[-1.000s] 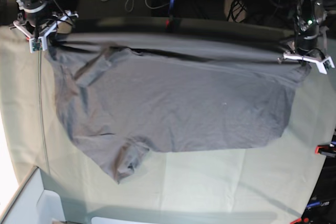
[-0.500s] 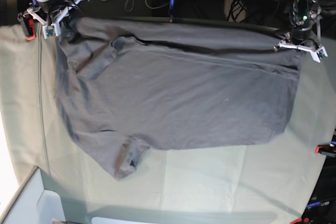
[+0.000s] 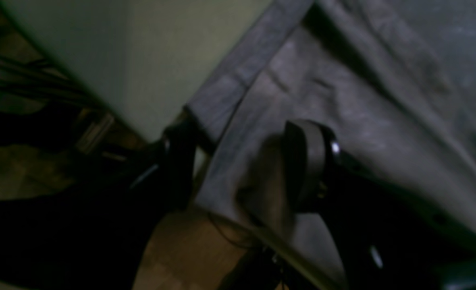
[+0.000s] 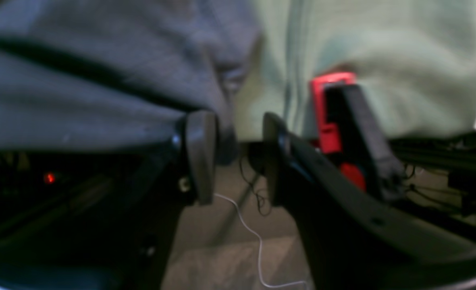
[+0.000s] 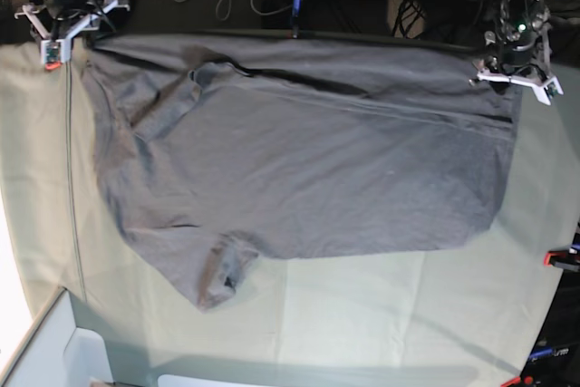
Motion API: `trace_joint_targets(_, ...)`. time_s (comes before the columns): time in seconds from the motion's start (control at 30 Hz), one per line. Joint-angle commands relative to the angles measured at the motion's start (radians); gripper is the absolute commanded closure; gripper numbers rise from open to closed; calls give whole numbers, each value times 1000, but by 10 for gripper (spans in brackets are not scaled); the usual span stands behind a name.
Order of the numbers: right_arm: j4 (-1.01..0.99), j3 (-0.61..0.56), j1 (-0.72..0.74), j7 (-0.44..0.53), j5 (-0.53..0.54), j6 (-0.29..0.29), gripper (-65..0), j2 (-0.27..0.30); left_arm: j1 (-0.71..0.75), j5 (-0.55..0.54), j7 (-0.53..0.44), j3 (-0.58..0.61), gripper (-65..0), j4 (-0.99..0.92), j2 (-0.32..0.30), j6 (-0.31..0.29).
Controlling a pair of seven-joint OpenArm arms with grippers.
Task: Layout the t-shirt on the table in an organized manner, then fold the t-shirt properly
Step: 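Drag the folded edge back toward the robot with both grippers, then regrasp the shirt edge with the right gripper beside its corner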
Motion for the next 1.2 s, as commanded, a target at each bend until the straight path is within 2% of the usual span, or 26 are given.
trace_joint_targets(0.0,40,23,-11,26,2,6,-244,1,13,5,-21,-7,-341,42,-15,3)
trace_joint_targets(0.13,116,23,-30,24,2,9,-274,-13,32,5,-21,-7,-341,134,-11,9)
trace_joint_targets(0.43,177,-285,-70,21,2,9,-313,35,29,11,-21,-7,-342,194,-9,11)
trace_joint_targets(0.77,152,-418,22,19,2,9,-330,32,10,13,-21,-7,-343,194,-9,11)
trace_joint_targets(0.83,142,-423,44,-4,2,9,-330,32,7,13,-21,-7,-343,194,-11,11)
trace_joint_targets(1.07,91,-423,141,-172,2,9,-326,30,-13,14,-21,-7,-343,192,-12,11)
trace_joint_targets(1.17,94,-441,142,-186,4,9,-325,30,-14,14,-21,-7,-343,191,-15,11)
